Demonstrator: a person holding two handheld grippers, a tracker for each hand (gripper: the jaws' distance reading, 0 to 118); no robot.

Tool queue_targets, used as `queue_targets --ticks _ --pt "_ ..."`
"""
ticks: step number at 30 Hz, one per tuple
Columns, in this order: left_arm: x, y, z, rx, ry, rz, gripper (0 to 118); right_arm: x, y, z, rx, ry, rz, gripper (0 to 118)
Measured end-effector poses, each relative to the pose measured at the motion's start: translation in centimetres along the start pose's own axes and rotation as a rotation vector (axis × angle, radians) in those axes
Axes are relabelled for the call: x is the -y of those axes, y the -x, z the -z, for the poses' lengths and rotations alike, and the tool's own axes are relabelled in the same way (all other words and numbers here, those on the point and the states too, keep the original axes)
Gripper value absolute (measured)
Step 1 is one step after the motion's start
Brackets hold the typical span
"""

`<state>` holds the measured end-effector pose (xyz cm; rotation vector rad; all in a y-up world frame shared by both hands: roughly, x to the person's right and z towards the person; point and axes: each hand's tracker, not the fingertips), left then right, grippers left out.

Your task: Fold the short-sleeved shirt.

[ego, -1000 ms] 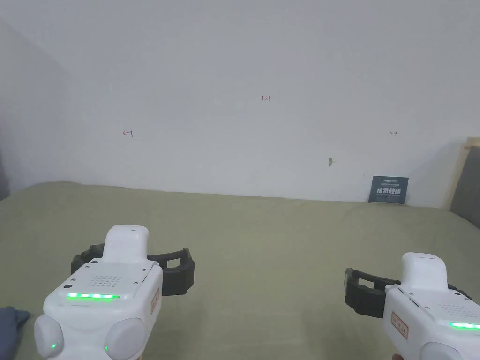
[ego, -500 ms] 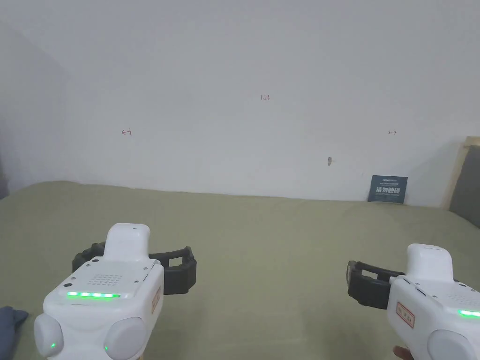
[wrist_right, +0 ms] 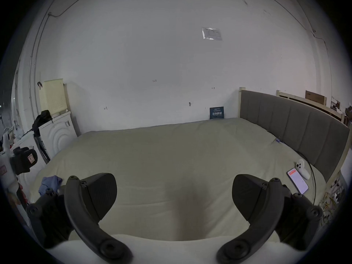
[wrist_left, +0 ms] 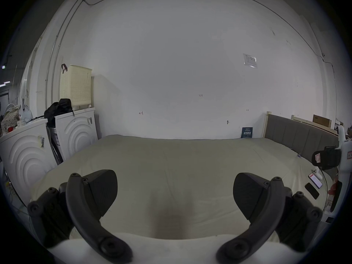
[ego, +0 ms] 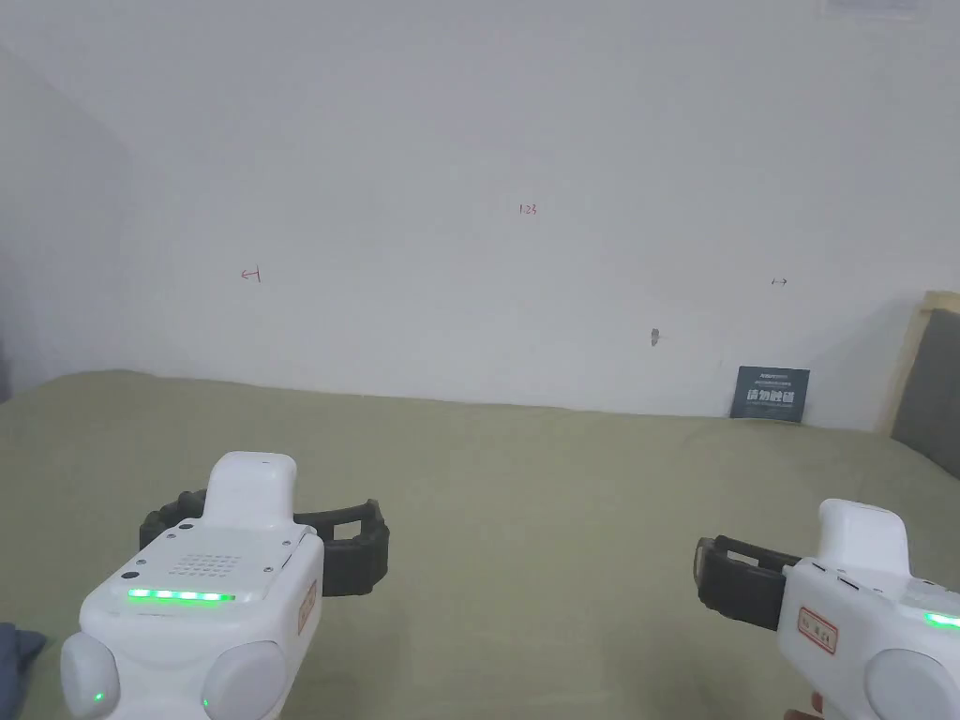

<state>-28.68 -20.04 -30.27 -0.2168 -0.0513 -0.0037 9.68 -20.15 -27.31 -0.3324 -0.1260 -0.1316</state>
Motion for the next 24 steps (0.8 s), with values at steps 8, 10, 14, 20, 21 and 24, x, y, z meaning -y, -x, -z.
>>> queue_targets --ticks 8,10,14,20,21,24 --pt "0.22 -0.10 0.10 -0.004 0.008 0.001 118 0.10 0.83 0.18 0.018 0.041 -0.041 118" --pt "0.30 -0.12 0.14 -0.003 0.013 -0.001 118 0.25 0.76 0.27 0.022 0.042 -0.032 118" --pt "0.26 -0.13 -0.01 0.003 0.011 0.001 118 0.28 0.62 0.34 0.027 0.041 -0.030 118" --pt "0.11 -0.08 0.03 0.011 0.005 -0.003 118 0.02 0.48 0.44 0.033 0.075 -0.030 118" --pt "0.09 -0.08 0.03 0.010 0.004 -0.004 118 0.02 0.46 0.55 0.029 0.082 -0.024 118" --pt "-0.01 -0.14 -0.01 0.012 0.003 -0.007 118 0.00 0.34 0.65 0.027 0.087 -0.005 118"
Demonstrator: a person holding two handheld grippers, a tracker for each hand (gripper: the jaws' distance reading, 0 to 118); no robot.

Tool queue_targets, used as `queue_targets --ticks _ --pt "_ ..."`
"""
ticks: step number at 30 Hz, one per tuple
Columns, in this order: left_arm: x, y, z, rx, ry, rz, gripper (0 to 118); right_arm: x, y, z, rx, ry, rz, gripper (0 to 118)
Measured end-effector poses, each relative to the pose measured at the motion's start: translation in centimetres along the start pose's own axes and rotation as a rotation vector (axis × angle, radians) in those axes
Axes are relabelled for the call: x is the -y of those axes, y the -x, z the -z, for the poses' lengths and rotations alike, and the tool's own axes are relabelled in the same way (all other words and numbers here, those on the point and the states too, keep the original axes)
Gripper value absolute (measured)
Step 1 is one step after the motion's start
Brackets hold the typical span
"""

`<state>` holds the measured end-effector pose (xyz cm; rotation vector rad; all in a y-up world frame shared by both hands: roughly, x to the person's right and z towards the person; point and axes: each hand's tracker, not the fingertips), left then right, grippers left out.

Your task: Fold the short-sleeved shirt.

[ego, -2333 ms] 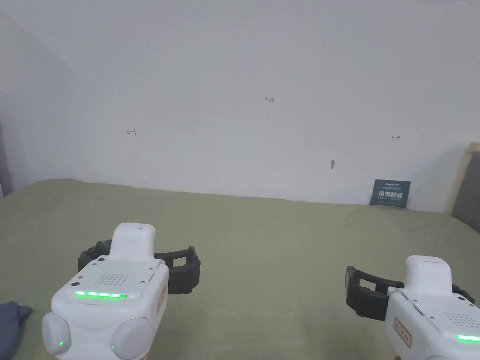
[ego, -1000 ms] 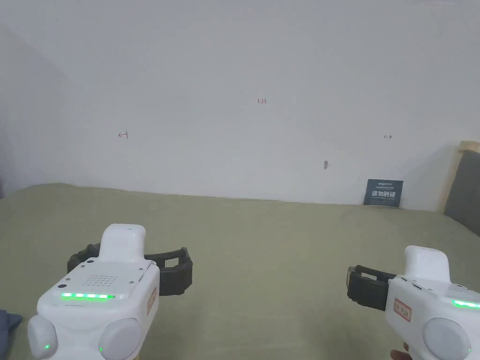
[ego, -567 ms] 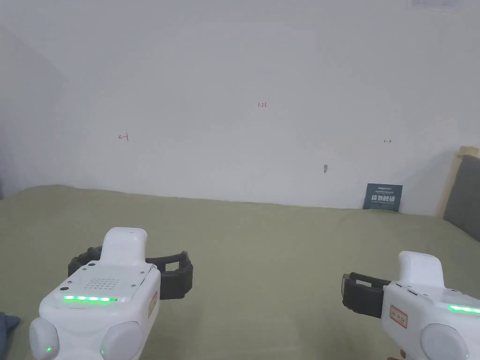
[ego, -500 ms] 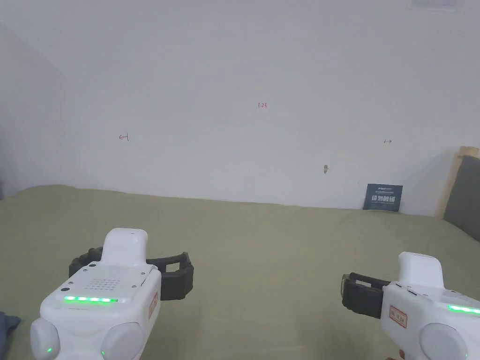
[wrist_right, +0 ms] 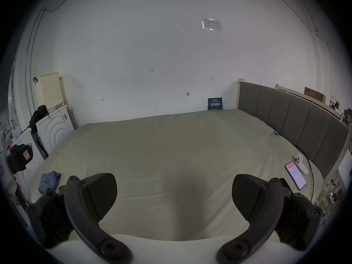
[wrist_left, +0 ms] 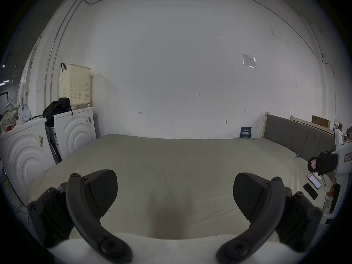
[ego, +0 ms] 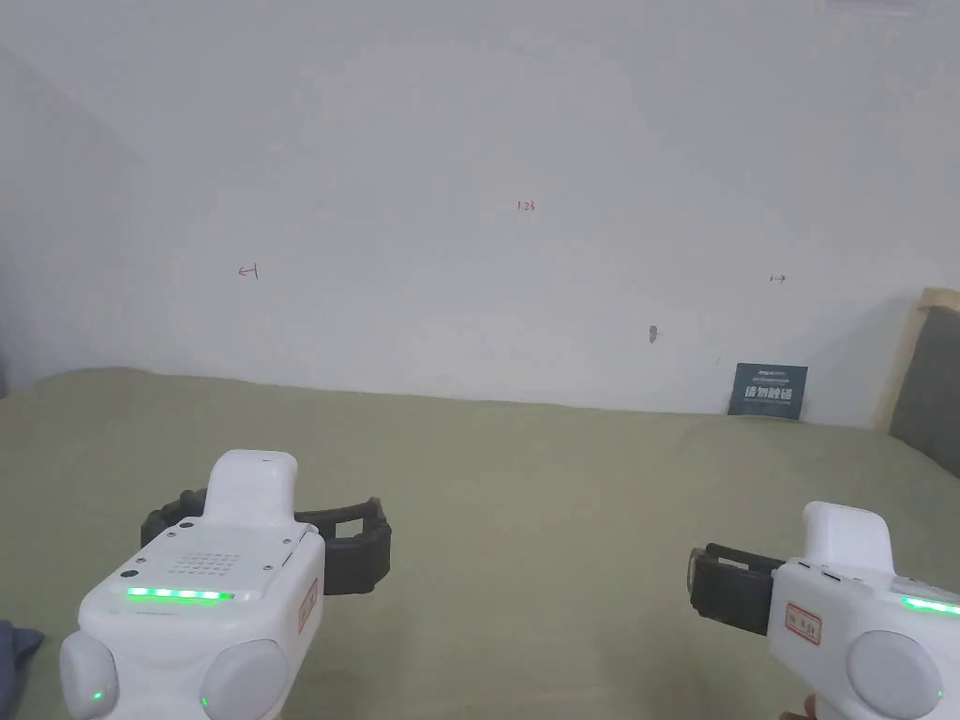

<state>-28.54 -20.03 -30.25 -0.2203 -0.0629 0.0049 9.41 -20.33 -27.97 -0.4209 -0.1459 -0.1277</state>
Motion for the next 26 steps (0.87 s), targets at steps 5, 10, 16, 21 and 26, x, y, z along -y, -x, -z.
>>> queue_targets --ticks 5,10,16,21,26 --pt "-0.1 0.1 -0.1 0.000 -0.005 0.010 118 0.2 -0.4 -0.6 -0.071 -0.043 0.033 118" --pt "-0.2 0.3 -0.2 0.001 -0.006 -0.007 118 -0.3 -0.4 -0.9 -0.078 -0.050 0.055 118" --pt "-0.3 0.2 -0.3 0.001 -0.010 -0.002 118 -0.2 -0.4 -1.1 -0.055 -0.082 0.033 118" --pt "-0.2 0.2 -0.4 0.000 -0.014 -0.002 118 0.9 -0.4 -1.6 -0.043 -0.186 0.001 118" --pt "-0.2 0.2 -0.4 -0.004 -0.019 0.000 118 0.6 -0.5 -1.4 -0.036 -0.184 -0.001 118"
